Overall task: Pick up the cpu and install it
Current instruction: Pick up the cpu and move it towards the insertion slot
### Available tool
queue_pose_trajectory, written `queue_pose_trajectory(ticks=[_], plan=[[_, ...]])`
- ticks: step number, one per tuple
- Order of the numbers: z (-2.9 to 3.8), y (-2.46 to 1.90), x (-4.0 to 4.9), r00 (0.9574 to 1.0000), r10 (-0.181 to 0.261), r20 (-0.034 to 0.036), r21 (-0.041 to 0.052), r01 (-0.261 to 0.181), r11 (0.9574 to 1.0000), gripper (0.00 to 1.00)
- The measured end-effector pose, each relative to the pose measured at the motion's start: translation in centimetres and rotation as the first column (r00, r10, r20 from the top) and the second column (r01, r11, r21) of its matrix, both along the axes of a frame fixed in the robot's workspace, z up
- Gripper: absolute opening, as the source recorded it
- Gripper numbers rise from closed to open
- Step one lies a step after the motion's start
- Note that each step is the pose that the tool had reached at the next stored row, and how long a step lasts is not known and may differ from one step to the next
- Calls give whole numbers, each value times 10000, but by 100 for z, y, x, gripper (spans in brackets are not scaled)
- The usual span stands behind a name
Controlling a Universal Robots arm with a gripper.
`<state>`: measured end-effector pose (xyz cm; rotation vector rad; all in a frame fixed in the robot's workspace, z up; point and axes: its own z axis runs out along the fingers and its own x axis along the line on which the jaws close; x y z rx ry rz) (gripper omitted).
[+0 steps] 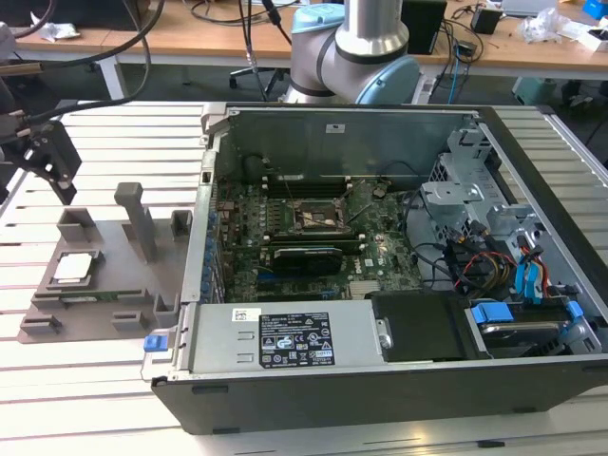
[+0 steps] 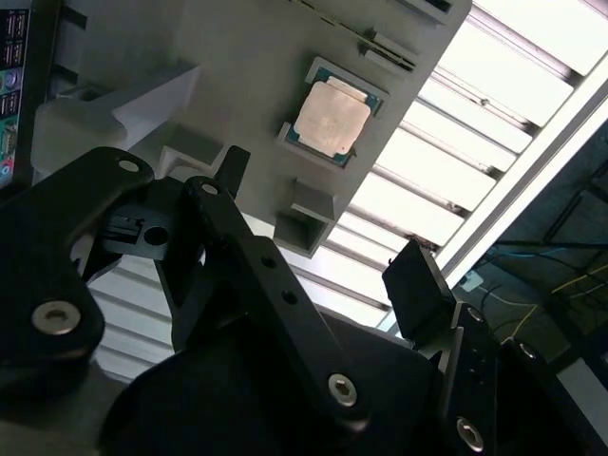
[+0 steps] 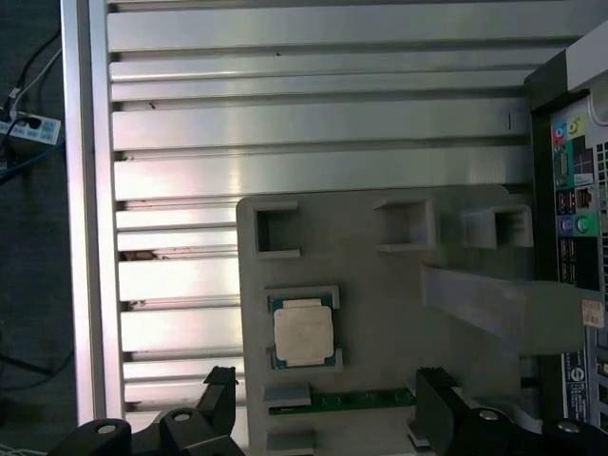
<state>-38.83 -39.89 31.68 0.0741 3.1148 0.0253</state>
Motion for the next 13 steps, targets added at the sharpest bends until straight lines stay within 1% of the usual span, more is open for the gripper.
queue_pose_trajectory(ticks=[11, 13], plan=[[-69, 0, 0, 10000, 0, -1, 0, 0, 10000, 84], [-91, 0, 0, 10000, 0, 0, 0, 0, 10000, 84]])
